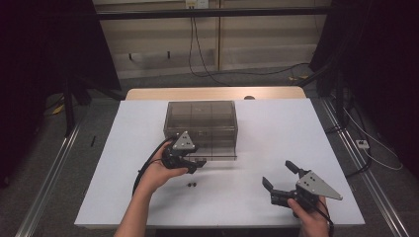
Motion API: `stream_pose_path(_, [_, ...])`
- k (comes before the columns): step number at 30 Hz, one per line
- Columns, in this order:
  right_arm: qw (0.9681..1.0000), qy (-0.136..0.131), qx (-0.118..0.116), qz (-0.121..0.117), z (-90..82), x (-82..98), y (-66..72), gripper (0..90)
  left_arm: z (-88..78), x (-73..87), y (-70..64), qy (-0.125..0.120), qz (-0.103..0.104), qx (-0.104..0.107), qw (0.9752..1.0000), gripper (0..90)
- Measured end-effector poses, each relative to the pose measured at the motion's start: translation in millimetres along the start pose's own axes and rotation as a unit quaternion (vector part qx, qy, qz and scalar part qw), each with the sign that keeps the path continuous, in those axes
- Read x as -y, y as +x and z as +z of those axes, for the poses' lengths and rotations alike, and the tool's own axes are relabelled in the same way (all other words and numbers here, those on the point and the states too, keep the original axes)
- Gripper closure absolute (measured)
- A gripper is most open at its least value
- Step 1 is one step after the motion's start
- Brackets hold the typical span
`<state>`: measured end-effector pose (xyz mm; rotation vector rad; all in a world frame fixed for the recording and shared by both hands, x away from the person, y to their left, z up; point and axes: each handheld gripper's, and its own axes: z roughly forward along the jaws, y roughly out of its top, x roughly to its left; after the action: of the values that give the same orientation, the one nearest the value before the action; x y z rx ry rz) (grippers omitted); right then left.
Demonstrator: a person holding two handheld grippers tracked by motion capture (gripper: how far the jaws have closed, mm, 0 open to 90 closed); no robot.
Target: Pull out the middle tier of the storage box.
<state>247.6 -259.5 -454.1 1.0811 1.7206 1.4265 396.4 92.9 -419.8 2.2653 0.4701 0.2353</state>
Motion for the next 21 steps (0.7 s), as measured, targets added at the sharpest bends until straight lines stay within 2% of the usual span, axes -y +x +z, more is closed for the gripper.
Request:
stream_pose_path(4, [1.0,0.0,0.0,0.0,-0.7,-0.4,-0.2,4.5,-3.7,-0.9,1.5,0.002,-0.011,0.008,0.9999,39.9])
stream_pose_path(10, [1.0,0.0,0.0,0.0,-0.6,-0.3,-0.5,4.5,-11.8,-2.6,2.7,-0.007,-0.032,0.017,0.9993,38.2])
stream_pose_path(13, [1.0,0.001,0.0,0.0,-0.5,-0.4,-0.2,4.5,-16.7,-4.7,2.3,-0.005,-0.034,0.024,0.9991,34.8])
stream_pose_path(14, [1.0,0.001,0.0,0.0,-0.4,-0.3,-0.3,4.5,-17.4,-5.0,0.7,-0.009,-0.042,0.027,0.9987,33.6])
stream_pose_path(17, [1.0,0.0,0.001,0.0,-0.5,-0.3,-0.5,4.5,-21.6,-6.3,-1.1,0.001,-0.035,0.031,0.9989,30.1])
stream_pose_path(21, [1.0,0.001,0.001,0.0,-0.6,-0.3,-0.4,4.5,-26.6,-7.2,-4.0,0.003,-0.041,0.039,0.9984,25.8])
